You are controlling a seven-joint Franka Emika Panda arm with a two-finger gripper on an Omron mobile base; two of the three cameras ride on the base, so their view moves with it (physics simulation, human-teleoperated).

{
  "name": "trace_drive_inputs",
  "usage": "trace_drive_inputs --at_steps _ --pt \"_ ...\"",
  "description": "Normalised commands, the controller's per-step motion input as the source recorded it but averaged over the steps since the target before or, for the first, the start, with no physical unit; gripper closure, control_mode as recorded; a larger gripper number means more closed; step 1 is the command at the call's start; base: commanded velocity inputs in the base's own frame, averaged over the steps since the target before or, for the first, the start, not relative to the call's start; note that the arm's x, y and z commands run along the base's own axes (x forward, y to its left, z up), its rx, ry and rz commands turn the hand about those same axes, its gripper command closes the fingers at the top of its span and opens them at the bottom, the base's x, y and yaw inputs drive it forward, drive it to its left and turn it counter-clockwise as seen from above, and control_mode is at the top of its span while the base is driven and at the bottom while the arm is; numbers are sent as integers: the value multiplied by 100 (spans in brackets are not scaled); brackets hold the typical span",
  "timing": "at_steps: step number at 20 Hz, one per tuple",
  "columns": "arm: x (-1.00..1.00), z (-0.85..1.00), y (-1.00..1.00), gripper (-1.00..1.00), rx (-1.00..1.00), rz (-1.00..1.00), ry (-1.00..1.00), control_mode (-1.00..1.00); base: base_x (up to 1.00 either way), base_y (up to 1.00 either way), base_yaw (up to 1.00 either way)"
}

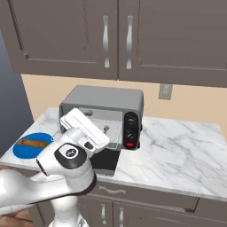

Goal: Pull the toaster oven rack outwards. Pick up the baguette from the plate and place it on the toaster oven rack. Close the toaster oven door fully and set the temperature to the lowest setting.

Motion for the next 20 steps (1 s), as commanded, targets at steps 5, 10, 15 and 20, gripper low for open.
trace_drive_inputs --at_steps 5,10,15,20 --pt "5 93 0 -100 0 -2 -17 -100 0 0 0" --pt "0 -3 1 -100 3 0 -6 -100 0 0 0" --pt "0 63 -8 -100 29 -14 -46 -100 0 0 0" --pt "-1 76 -9 -100 42 -13 -53 -100 0 0 0"
